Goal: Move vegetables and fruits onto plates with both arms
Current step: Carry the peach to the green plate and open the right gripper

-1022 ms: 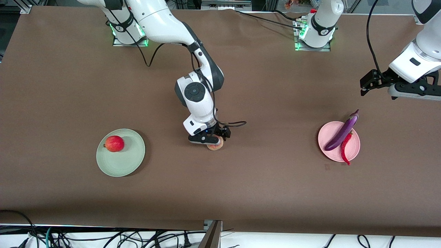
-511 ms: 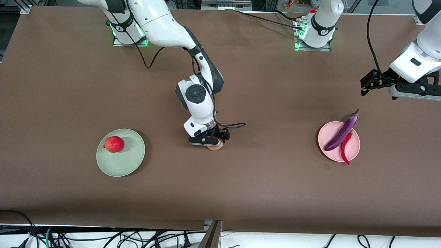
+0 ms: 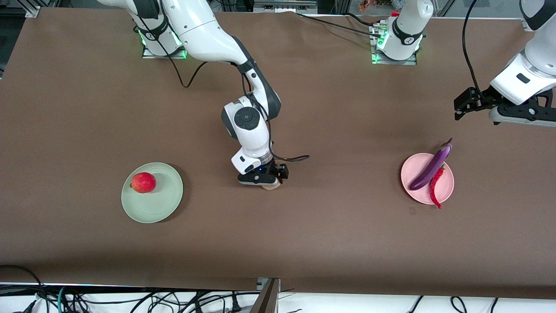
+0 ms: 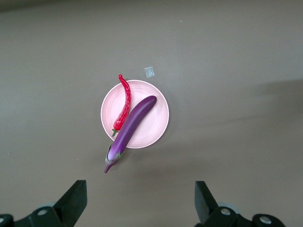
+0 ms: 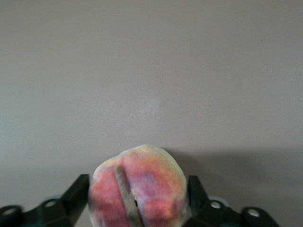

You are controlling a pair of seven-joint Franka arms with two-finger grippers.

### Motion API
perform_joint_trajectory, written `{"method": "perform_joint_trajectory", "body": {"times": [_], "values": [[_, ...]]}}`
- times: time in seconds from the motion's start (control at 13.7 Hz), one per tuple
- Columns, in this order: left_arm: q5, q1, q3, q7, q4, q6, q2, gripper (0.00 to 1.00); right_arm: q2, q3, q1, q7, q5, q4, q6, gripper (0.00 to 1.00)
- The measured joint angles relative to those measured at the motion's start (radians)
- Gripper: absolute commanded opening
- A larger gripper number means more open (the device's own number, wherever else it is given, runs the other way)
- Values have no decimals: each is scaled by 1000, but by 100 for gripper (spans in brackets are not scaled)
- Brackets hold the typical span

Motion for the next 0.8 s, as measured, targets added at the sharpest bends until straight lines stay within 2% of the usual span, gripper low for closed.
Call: {"method": "perform_joint_trajectory", "body": {"times": [0.07,0.44,0.58,0.8], "values": [[0,0,0,0,0,0,0,100,0,0,0,0,0,0,0,24],[0,0,0,0,0,-1,0,100,-4,-12,-7,-21,0,3,-27,23],[0,0,0,0,0,-1,0,100,-33,-26,-42,-67,0,23,-152,23],[0,0,0,0,0,-1,0,100,-136,-32,-158,-206,1,39,-407,20]]}}
